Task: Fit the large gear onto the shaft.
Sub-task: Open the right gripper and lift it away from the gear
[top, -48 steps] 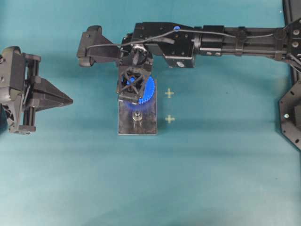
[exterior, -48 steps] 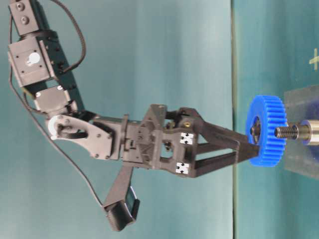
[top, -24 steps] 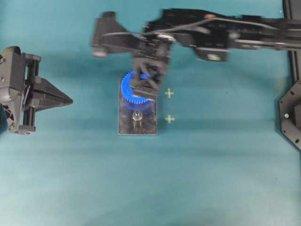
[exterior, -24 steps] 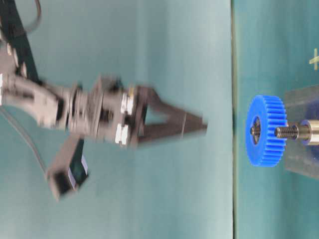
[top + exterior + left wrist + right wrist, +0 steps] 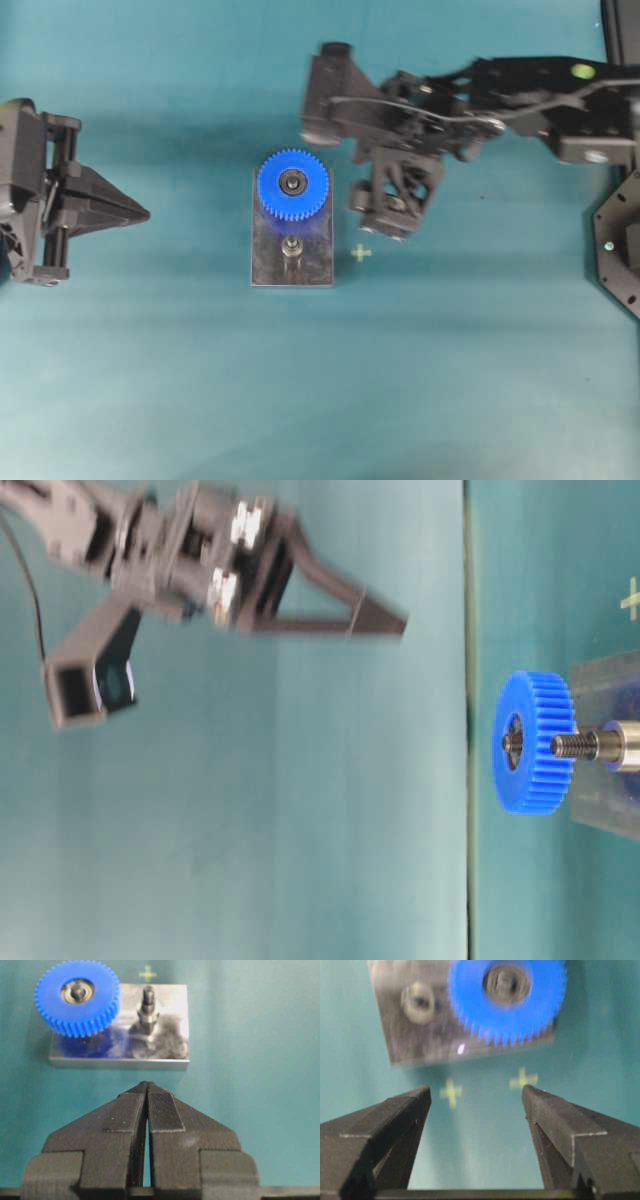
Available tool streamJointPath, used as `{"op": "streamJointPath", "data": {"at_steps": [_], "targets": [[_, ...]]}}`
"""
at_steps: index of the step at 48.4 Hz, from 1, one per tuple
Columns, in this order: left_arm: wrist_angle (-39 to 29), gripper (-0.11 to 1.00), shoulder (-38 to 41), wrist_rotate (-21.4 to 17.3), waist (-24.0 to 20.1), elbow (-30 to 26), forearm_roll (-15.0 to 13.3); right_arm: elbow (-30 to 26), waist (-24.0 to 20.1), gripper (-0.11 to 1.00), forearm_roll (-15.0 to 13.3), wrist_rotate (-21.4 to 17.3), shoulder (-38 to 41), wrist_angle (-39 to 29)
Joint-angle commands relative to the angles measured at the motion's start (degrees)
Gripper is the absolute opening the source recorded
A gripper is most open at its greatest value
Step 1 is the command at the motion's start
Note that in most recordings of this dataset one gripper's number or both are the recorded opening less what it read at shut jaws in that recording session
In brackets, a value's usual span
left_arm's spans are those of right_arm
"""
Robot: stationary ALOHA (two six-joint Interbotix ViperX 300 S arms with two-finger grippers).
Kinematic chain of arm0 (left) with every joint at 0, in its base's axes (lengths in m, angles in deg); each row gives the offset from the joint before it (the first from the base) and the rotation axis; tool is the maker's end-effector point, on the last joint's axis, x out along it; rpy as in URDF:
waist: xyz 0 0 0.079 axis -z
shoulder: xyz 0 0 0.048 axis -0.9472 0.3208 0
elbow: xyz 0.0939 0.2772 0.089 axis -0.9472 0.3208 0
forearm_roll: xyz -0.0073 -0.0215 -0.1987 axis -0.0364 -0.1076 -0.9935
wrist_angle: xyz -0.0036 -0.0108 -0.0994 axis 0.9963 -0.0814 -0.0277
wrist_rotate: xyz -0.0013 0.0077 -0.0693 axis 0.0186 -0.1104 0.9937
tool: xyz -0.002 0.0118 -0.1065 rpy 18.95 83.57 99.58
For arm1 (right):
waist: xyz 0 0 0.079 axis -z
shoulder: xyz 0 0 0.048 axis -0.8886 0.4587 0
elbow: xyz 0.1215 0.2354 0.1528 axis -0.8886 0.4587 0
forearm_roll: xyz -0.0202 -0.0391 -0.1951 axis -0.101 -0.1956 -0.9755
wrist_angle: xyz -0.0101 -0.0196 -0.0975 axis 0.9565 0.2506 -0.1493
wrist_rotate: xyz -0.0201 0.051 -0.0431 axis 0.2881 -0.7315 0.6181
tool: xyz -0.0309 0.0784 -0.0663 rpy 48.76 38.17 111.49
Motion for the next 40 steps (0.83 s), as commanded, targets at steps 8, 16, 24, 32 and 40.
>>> {"op": "streamJointPath", "data": {"at_steps": [8,16,24,32,40], "targets": [[0.3,0.0,-0.3,0.0,0.1,-0.4,0.2,0.7,-1.3,0.79,-0.1,-0.4,-1.7,2.5],[0.3,0.0,-0.1,0.2,0.1,-0.3,0.2,1.1,-1.7,0.79,-0.4,0.1,-1.5,6.3],[0.3,0.0,-0.1,0.2,0.3,-0.4,0.2,1.8,-1.8,0.79,-0.5,0.0,-1.6,7.7],[0.3,0.0,0.0,0.2,0.4,-0.2,0.2,2.3,-1.8,0.79,-0.6,-0.1,-1.6,7.8],[0.3,0.0,0.0,0.2,0.4,-0.2,0.2,2.3,-1.8,0.79,-0.7,0.0,-1.7,8.3]]}}
